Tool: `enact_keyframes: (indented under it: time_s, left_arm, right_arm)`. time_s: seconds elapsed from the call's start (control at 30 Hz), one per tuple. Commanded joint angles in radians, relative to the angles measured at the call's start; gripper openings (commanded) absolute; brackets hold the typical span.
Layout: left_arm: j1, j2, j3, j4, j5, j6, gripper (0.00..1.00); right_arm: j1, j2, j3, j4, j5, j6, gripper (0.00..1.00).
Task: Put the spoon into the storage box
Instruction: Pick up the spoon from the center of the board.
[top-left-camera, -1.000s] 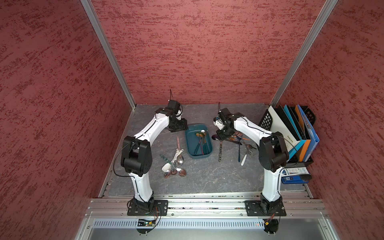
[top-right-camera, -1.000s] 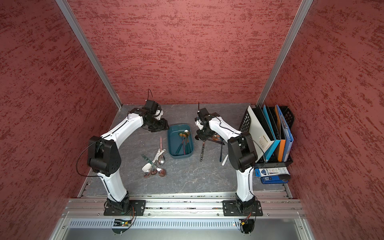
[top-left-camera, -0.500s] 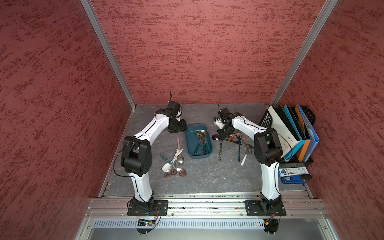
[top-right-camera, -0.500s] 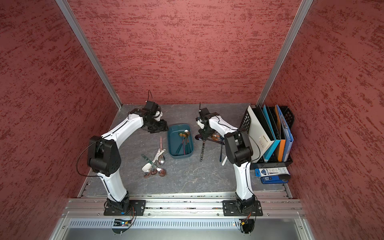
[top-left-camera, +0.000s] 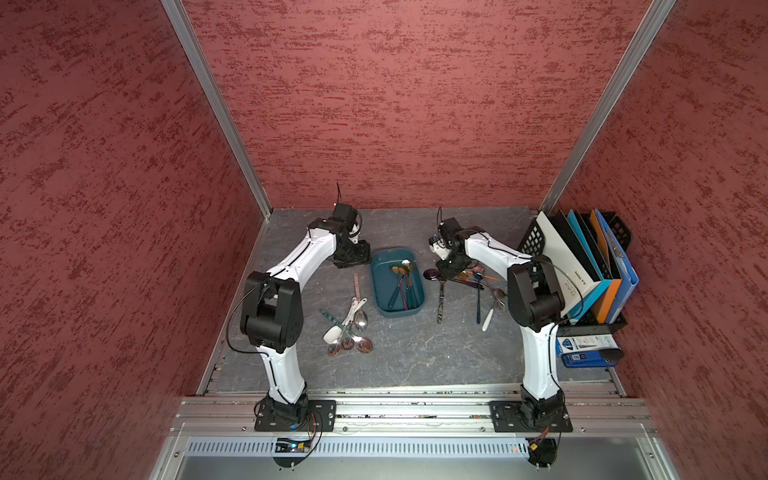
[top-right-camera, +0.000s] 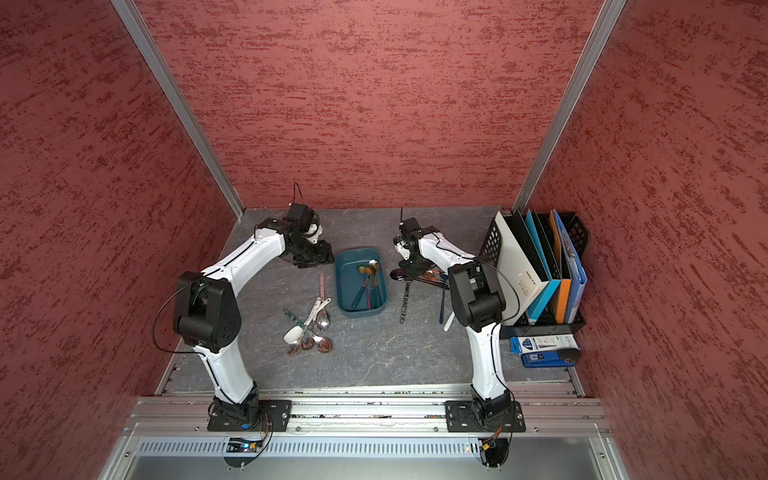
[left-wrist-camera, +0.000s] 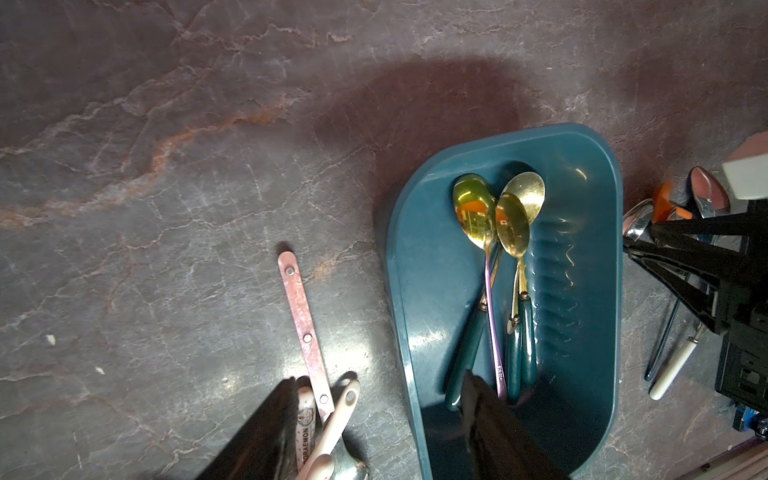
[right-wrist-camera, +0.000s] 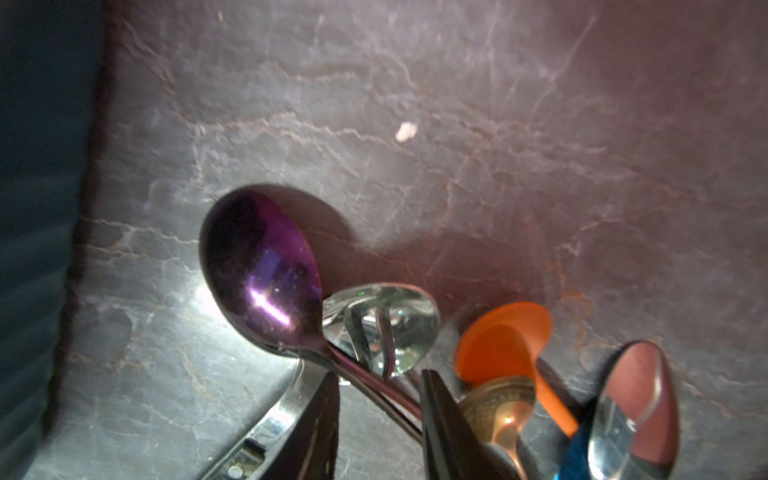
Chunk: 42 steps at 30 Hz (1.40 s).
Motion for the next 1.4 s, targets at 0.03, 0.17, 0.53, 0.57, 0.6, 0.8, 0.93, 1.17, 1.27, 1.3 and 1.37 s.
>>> enact_keyframes:
  time_s: [0.03, 0.17, 0.53, 0.57, 0.6, 0.8, 0.93, 1.17, 1.27, 1.3, 1.37]
  left_arm:
    - [0.005, -0.032, -0.012, 0.001, 0.008, 0.014, 0.65]
    - [0.006, -0.029, -0.010, -0.005, 0.012, 0.013, 0.65]
    - [0.005, -0.033, -0.012, -0.003, 0.009, 0.008, 0.65]
    - [0.005, -0.031, -0.013, -0.002, 0.010, 0.008, 0.65]
    - [0.005, -0.030, -0.013, -0.002, 0.011, 0.008, 0.65]
    - [0.003, -0.026, -0.012, 0.000, 0.014, 0.003, 0.65]
    - [0.002, -0.027, -0.020, 0.006, 0.014, 0.000, 0.65]
    - [0.002, -0.023, -0.017, 0.007, 0.016, 0.000, 0.65]
    - [0.003, -0.026, -0.024, 0.008, 0.016, 0.000, 0.65]
    - [0.003, -0.027, -0.026, 0.008, 0.016, -0.002, 0.65]
    - [0.002, -0.026, -0.030, 0.011, 0.015, -0.003, 0.65]
  right_arm:
    - [-0.011, -0.024, -0.038, 0.035, 0.016, 0.007, 0.35]
    - [-0.017, -0.006, -0.030, 0.039, 0.021, 0.014, 0.35]
    - [-0.027, -0.063, -0.057, 0.051, -0.008, 0.004, 0.37]
    - [-0.027, -0.068, -0.062, 0.056, -0.005, -0.001, 0.38]
    - [-0.027, -0.069, -0.065, 0.056, 0.000, -0.006, 0.38]
    - [-0.032, -0.047, -0.036, 0.046, 0.010, -0.011, 0.38]
    - [-0.040, -0.045, -0.030, 0.052, 0.013, -0.008, 0.38]
    - [-0.049, -0.024, -0.017, 0.059, 0.012, 0.003, 0.38]
    - [-0.049, -0.016, -0.011, 0.060, 0.012, 0.007, 0.38]
    - [-0.051, -0.012, -0.010, 0.062, 0.010, 0.008, 0.37]
    - [-0.051, -0.006, -0.008, 0.066, 0.011, 0.009, 0.37]
